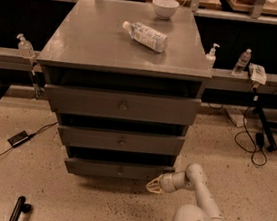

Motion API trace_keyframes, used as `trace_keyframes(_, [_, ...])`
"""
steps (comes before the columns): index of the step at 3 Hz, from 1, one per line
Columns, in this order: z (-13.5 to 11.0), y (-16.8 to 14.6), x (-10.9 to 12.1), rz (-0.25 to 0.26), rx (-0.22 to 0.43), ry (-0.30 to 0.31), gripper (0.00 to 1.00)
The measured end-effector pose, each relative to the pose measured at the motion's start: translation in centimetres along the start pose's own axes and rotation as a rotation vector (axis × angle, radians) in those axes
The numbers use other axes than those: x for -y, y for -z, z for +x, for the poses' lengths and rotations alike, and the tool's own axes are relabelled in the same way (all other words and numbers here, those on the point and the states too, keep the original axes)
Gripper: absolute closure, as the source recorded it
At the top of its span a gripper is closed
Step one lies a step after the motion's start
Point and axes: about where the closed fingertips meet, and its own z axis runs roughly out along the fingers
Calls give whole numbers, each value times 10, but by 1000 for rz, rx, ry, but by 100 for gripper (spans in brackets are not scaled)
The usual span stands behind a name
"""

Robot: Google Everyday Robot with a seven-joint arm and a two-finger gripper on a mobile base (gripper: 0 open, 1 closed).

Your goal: Open bottom drawer

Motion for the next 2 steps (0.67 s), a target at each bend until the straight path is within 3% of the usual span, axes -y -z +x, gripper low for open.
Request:
trace_keyframes(1, [6,15,4,22,-55,45,100])
trace_keyframes(2, [18,51,22,72,-215,64,100])
